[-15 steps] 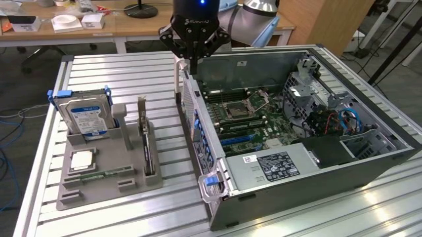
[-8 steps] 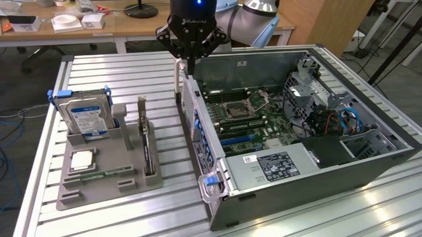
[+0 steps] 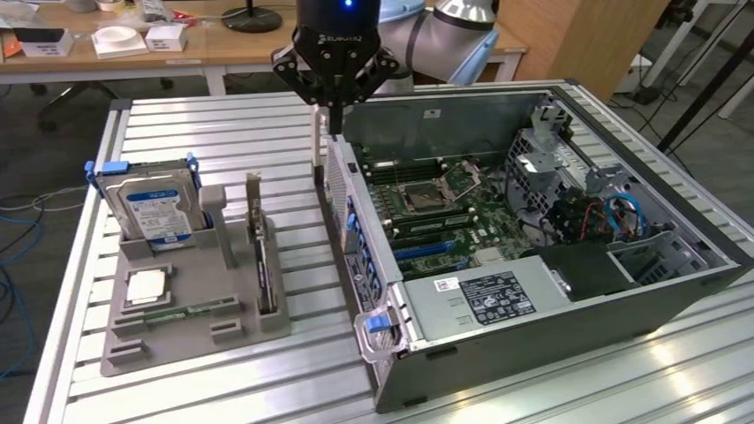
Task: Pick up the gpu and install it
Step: 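Reach for the gpu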
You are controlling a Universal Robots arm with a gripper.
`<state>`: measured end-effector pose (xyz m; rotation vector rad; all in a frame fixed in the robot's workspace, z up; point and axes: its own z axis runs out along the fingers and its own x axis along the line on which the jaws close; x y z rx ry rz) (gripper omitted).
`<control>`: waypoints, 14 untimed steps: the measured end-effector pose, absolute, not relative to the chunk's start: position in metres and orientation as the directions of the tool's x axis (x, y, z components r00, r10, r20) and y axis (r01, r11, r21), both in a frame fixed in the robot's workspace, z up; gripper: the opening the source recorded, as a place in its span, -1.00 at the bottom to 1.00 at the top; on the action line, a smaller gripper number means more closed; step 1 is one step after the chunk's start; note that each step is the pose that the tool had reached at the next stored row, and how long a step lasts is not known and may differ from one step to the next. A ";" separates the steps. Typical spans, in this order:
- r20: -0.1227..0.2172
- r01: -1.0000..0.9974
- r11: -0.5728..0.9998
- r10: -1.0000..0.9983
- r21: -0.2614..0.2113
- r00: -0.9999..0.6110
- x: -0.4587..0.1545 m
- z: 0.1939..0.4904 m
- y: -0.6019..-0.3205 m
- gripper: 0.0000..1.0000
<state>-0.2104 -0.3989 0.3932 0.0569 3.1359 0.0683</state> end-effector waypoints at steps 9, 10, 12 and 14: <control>-0.004 0.032 0.999 0.032 0.044 -0.999 -0.217 0.393 -0.399 -0.79; -0.004 0.032 0.999 0.032 0.044 -0.999 -0.218 0.393 -0.399 -0.79; -0.004 0.031 0.999 0.031 0.044 -1.000 -0.219 0.393 -0.399 -0.79; -0.004 0.030 0.999 0.030 0.044 -1.000 -0.220 0.393 -0.399 -0.79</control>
